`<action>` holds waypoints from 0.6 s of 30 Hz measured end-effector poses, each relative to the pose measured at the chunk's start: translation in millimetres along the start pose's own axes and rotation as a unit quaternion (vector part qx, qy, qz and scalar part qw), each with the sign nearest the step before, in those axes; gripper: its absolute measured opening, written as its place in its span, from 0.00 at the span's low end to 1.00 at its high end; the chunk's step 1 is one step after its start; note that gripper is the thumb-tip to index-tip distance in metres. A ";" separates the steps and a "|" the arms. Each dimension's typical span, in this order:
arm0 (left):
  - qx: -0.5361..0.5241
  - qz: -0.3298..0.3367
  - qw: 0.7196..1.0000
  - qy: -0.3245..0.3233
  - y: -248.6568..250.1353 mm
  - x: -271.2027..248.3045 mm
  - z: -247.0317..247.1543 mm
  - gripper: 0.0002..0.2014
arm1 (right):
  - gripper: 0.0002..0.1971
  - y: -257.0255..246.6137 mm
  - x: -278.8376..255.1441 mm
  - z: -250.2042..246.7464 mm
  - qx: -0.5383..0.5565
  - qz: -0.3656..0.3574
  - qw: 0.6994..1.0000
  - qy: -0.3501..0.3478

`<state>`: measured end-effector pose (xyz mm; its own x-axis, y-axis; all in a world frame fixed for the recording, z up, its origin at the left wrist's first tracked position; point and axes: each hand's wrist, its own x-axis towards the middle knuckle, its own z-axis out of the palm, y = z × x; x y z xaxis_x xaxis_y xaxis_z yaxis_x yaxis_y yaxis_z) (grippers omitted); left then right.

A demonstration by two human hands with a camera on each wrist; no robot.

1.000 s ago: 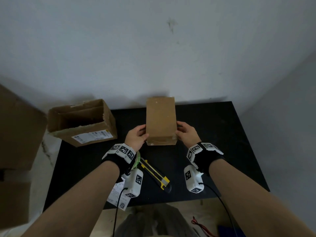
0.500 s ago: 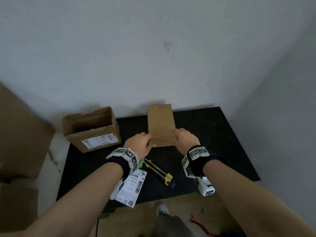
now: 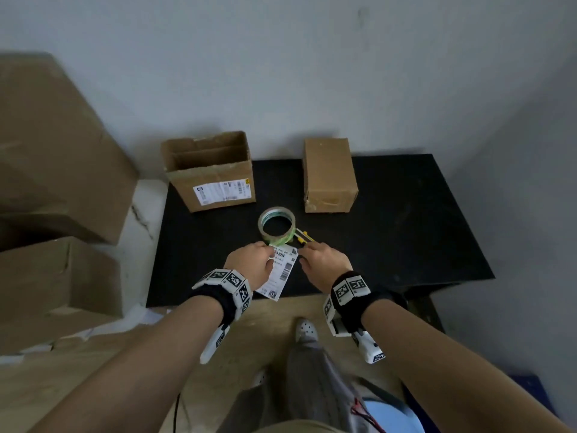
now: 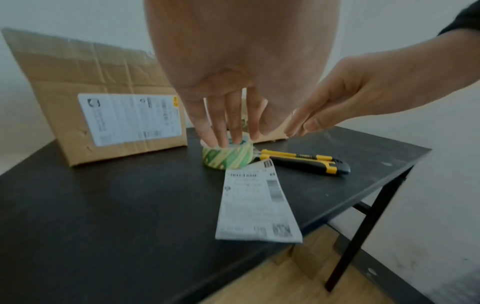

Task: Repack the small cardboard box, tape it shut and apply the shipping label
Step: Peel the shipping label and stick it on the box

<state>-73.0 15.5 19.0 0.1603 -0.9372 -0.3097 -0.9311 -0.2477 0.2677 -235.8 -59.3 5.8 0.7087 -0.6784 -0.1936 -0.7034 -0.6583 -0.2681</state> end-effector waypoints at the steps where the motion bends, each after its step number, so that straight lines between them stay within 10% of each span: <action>1: -0.004 -0.002 1.000 -0.007 -3.6 -4.9 7.7 0.14 | 0.15 -4.0 -2.6 9.1 0.000 -0.011 1.000 -0.004; 10: -0.056 -0.019 0.995 -0.074 -30.6 -32.3 74.5 0.30 | 0.35 -25.4 -14.6 67.5 -0.023 -0.105 0.986 -0.131; 18: -0.090 -0.016 0.996 -0.007 -34.0 -36.4 83.6 0.28 | 0.25 -28.8 -6.5 93.8 -0.036 -0.126 0.990 0.050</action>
<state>-74.5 78.6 -55.1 0.1831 -0.9252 -0.3323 -0.8516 -0.3182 0.4165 -215.0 -5.3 -73.7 0.8563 -0.5154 -0.0341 -0.5089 -0.8304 -0.2268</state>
